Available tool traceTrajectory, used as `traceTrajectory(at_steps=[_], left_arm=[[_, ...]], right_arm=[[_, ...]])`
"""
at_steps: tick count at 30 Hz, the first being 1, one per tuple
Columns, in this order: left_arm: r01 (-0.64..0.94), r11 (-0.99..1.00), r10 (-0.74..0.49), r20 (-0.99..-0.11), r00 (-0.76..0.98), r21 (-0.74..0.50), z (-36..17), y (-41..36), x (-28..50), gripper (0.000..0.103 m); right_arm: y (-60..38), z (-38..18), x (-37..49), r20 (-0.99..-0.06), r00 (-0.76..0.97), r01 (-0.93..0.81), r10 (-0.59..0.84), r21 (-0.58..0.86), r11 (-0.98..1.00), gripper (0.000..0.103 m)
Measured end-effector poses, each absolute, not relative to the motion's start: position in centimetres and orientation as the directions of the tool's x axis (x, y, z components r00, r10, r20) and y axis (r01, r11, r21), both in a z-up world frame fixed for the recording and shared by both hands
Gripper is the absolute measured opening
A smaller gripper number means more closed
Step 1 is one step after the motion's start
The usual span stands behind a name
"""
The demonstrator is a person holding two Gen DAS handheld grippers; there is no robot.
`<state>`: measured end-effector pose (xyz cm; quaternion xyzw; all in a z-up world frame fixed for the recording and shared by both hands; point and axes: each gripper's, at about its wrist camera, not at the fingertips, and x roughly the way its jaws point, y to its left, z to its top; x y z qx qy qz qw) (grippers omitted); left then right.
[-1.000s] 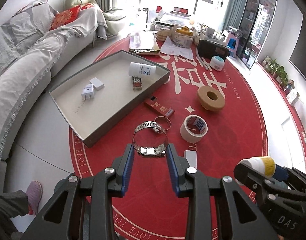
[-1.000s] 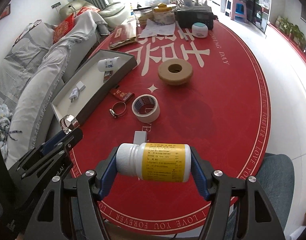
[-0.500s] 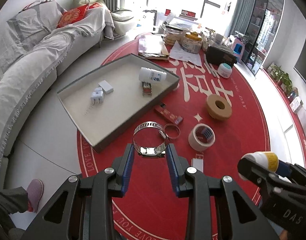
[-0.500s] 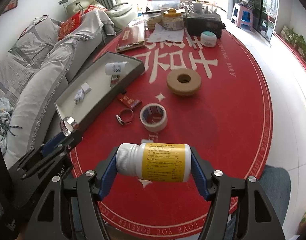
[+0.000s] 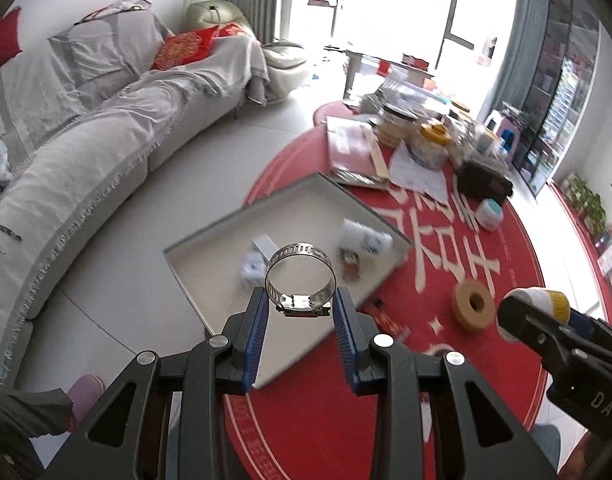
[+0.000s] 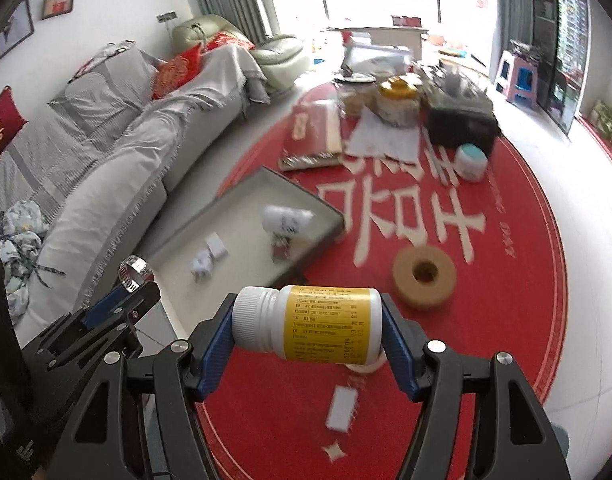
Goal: Organize rigid objects
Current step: 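Carry the hose clamp and yellow-labelled bottle in both tools over the white tray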
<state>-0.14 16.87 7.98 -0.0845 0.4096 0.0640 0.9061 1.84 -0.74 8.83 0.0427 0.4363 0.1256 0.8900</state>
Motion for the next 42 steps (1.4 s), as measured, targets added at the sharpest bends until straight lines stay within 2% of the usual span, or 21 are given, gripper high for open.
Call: traceTrajectory(at_steps=[12, 29, 42], left_arm=[[-0.259, 0.959, 0.086, -0.757, 0.648, -0.113, 7.9, 20.2, 3.7, 0.035], [-0.340, 0.936, 0.113, -0.839, 0.532, -0.089, 1.3, 22.7, 8.3, 0.035], [-0.362, 0.930, 0.125, -0.869, 0.479, -0.066, -1.7, 23.8, 10.2, 0.035]], right_arm=[[3.9, 8.6, 6.9, -0.771, 0.551, -0.258, 0.319, 0.206, 0.944, 0.068], [6.3, 3.1, 11.8, -0.841, 0.449, -0.256, 0.301, 0.202, 0.945, 0.068], [7.6, 0.6, 13.9, -0.869, 0.402, -0.257, 0.287, 0.194, 0.947, 0.068]])
